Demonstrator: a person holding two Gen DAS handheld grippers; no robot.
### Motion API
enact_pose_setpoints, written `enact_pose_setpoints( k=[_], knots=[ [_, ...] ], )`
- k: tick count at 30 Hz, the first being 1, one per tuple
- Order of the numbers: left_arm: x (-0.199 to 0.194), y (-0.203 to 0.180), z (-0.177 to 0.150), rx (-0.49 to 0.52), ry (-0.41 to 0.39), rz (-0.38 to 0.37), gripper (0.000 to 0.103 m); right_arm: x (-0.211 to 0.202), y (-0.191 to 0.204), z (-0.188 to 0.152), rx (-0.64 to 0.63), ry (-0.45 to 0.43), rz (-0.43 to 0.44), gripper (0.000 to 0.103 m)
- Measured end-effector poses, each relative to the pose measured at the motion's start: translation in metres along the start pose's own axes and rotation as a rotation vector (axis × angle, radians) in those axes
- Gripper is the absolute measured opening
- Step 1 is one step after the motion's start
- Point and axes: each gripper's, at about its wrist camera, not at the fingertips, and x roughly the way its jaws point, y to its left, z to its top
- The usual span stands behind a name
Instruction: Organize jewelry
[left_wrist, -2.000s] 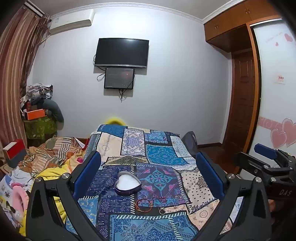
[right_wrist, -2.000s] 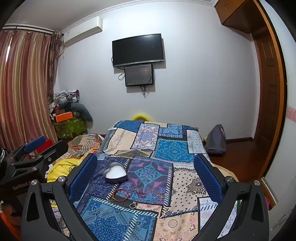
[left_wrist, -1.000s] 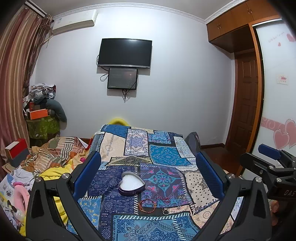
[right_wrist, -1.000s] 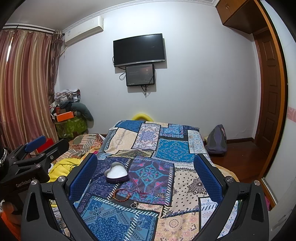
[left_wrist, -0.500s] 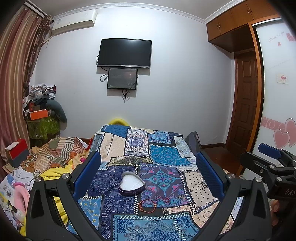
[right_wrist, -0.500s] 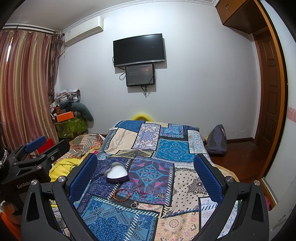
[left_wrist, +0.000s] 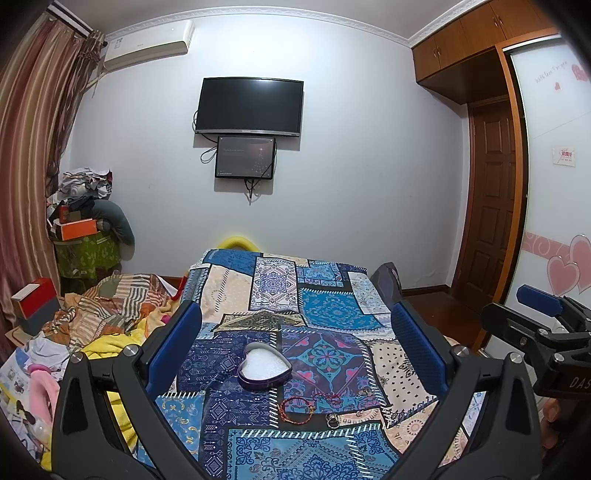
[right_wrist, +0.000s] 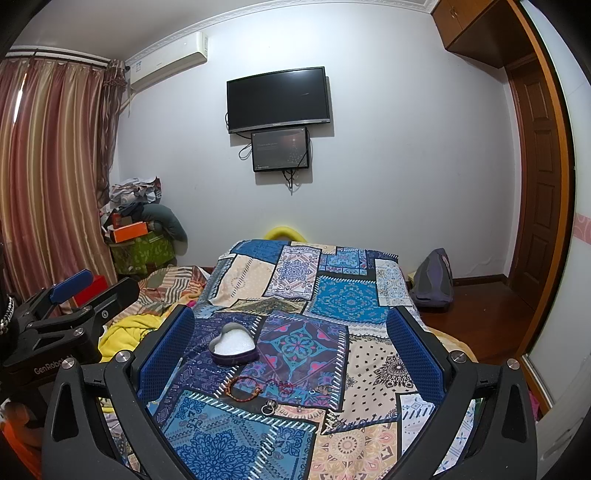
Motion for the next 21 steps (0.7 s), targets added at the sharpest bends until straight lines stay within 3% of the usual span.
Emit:
enact_pose_setpoints(
  k=[21],
  knots=[
    [0.0021, 0.0008, -0.0008, 0.015, 0.004, 0.002, 0.103, 0.0066, -0.0002, -0.0024, -0.005, 0.014, -0.003, 0.103]
  ],
)
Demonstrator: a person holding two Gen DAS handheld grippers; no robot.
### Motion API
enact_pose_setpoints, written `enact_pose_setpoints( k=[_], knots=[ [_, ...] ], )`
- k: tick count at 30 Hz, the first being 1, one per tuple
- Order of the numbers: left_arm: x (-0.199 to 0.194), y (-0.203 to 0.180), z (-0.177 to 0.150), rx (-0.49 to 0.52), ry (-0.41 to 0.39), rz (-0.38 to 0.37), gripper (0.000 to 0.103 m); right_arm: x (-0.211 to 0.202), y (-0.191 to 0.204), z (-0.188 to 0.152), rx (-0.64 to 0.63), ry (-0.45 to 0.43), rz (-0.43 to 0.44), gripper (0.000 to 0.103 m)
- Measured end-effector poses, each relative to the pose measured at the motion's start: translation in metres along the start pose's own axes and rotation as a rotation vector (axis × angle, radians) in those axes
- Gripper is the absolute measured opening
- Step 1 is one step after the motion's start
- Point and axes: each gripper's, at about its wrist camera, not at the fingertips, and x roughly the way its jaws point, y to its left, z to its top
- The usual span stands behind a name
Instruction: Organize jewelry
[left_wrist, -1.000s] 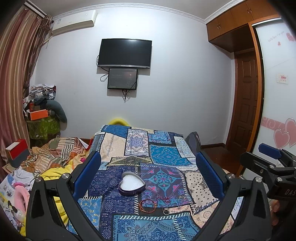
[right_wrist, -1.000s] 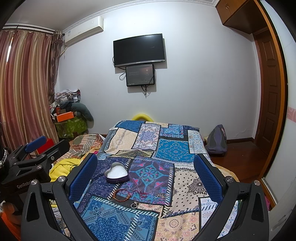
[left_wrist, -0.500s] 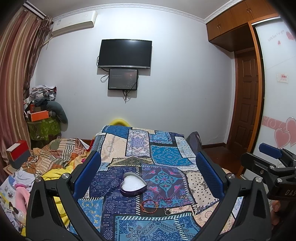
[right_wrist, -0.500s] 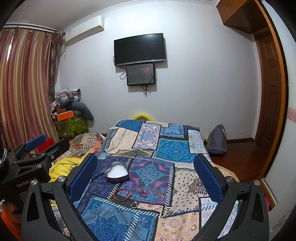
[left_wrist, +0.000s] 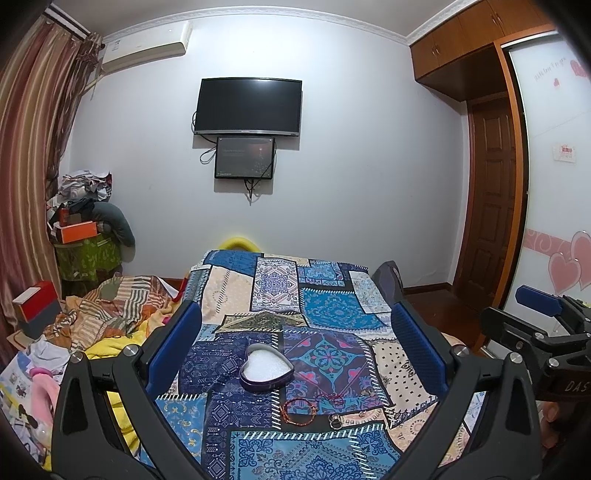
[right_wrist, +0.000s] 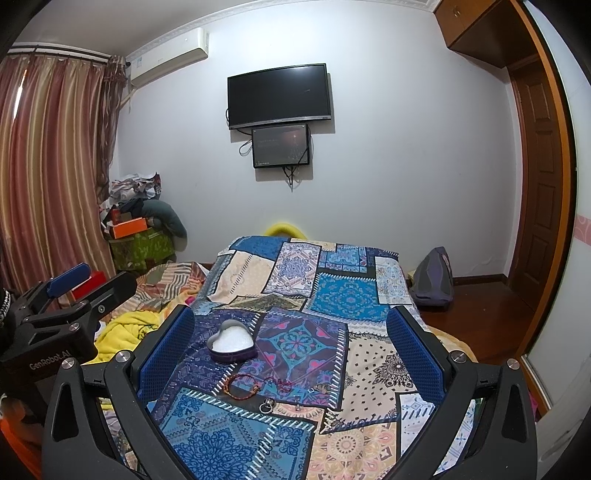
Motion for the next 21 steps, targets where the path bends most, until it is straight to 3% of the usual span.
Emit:
enact_pose_setpoints(
  k=[11, 17, 21],
  knots=[
    [0.02, -0.005, -0.004, -0.003, 0.051, -0.012, 0.103, 0.015, -0.011, -0.006, 0.02, 0.05, -0.021, 0.103],
    [0.051, -0.002, -0.016, -0.024, 0.135, -0.023, 0.103, 0.035, -0.026, -0.02, 0.029, 0.12, -0.051, 0.103],
    [0.083, 0.003, -0.035, -0.047, 0.233, -0.027, 0.103, 0.05, -0.035, -0.033, 0.034, 0.18, -0.075, 0.103]
  ],
)
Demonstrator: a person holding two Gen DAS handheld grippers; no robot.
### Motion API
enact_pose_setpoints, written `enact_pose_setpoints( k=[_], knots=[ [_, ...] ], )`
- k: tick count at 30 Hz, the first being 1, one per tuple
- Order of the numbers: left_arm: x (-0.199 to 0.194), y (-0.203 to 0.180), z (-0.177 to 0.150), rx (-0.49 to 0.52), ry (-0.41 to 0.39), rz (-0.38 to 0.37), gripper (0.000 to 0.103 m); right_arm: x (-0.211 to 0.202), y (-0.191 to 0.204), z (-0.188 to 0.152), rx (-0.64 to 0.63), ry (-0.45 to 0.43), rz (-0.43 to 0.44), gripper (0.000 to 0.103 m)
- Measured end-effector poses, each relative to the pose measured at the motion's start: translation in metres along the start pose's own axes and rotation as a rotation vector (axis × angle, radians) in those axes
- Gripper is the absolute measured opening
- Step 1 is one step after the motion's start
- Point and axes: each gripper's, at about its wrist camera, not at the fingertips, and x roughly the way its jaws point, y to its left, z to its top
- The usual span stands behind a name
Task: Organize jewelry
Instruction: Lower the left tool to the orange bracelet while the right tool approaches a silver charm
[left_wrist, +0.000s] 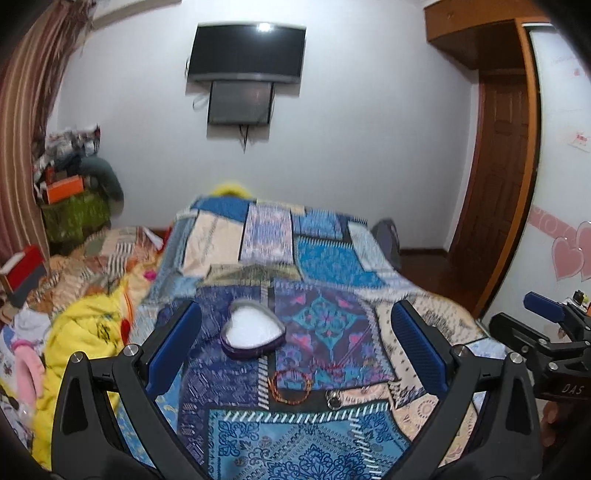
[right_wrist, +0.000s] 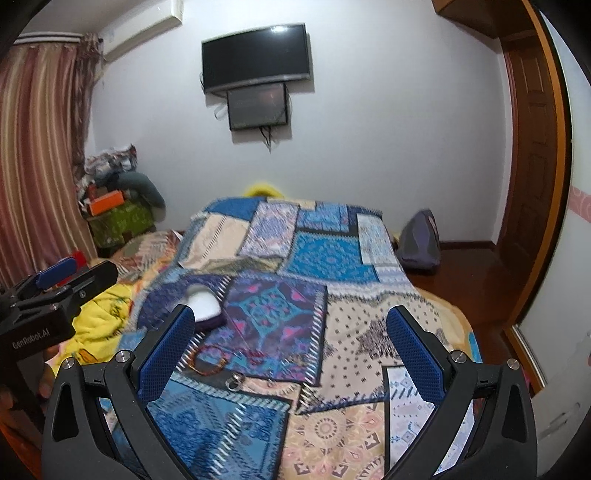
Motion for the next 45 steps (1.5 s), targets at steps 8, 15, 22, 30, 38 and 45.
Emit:
enact_pose_setpoints(
  k=[8, 15, 22, 30, 38, 45],
  knots=[
    [0.064, 0.015, -0.034, -0.054, 0.198, -0.001, 0.103, 0.045, -0.018, -0.017, 0.007, 0.148, 0.013, 0.103],
    [0.102, 0.021, -0.066, -0.004, 0.328, 0.028, 0.103, 0.084, -0.021, -0.04, 0.006, 0.259, 0.083, 0.095],
    [0.125, 0.024, -0.088, 0.033, 0.422, 0.016, 0.096, 0.116, -0.02, -0.061, 0.029, 0.366, 0.183, 0.075],
    [0.148, 0.021, -0.104, 0.065, 0.522, -0.039, 0.078, 0.138, -0.013, -0.076, 0.016, 0.449, 0.258, 0.049],
    [0.15, 0.028, -0.101, 0.03, 0.504, -0.039, 0.056, 0.15, -0.005, -0.083, 0.004, 0.483, 0.292, 0.036],
    [0.152, 0.044, -0.1, -0.046, 0.499, -0.043, 0.034, 0.158, -0.001, -0.085, -0.006, 0.495, 0.281, 0.029]
  ],
)
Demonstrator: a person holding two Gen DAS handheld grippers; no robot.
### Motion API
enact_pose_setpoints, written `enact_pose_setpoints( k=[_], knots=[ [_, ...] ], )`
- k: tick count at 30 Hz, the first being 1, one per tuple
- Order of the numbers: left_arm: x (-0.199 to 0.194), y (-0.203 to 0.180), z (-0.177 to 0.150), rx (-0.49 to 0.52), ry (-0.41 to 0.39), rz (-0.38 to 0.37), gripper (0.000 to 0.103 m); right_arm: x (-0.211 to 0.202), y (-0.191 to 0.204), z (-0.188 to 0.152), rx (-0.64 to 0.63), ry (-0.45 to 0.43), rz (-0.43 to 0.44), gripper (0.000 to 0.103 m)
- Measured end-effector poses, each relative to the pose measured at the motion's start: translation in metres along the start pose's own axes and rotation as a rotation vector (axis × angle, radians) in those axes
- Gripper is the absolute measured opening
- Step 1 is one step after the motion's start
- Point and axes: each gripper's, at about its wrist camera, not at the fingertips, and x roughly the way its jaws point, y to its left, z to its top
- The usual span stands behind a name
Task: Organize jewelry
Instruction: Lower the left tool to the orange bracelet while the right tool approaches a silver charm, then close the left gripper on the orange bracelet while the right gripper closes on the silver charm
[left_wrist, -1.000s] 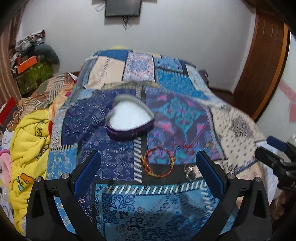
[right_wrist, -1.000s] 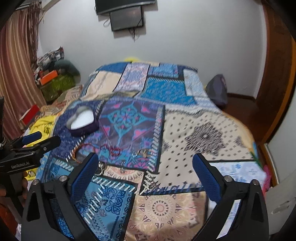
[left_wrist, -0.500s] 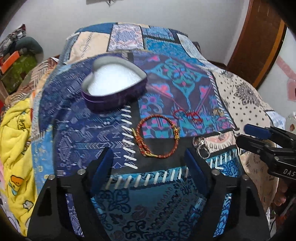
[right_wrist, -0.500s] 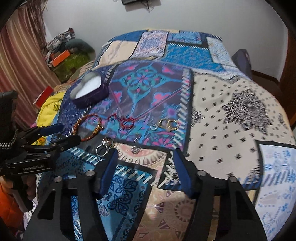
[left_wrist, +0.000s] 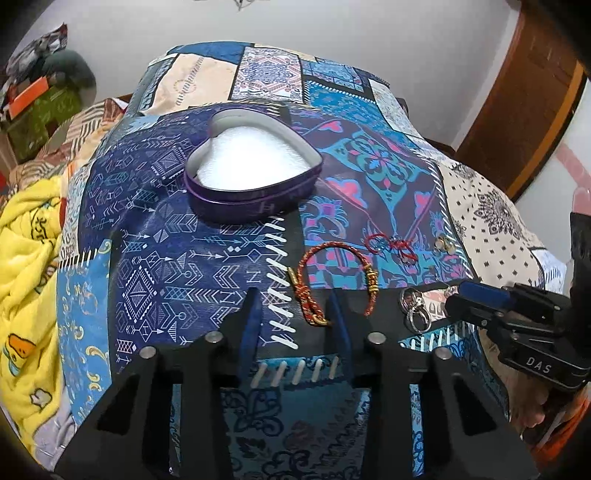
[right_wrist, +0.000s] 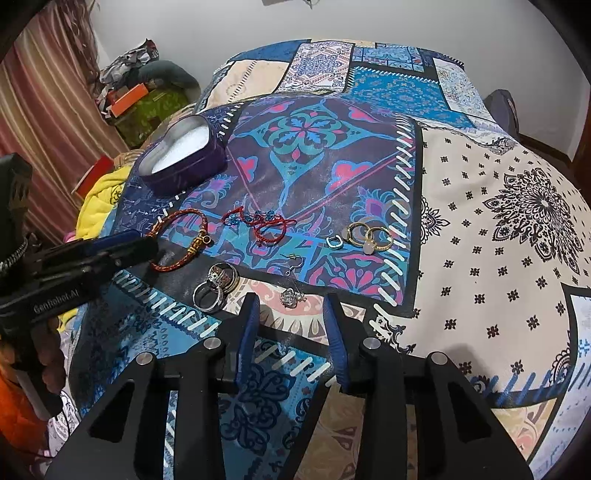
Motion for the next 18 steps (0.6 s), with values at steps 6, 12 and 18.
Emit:
enact_pose_setpoints(
  k=[6, 12, 18],
  knots=[
    [0.001, 0.0, -0.003, -0.012, -0.016, -0.016, 0.018, 0.005, 0.001, 0.0, 0.001, -0.008, -0.04, 0.014],
    [0.0, -0.004, -0.004, 0.003, -0.01, -0.029, 0.008, 0.003, 0.002, 0.002, -0.003, -0.013, -0.047, 0.009],
    [-0.013, -0.005, -0.002, -0.012, -0.032, -0.047, 0.008, -0.007, 0.006, 0.004, -0.011, -0.028, -0.044, 0.009]
  ],
)
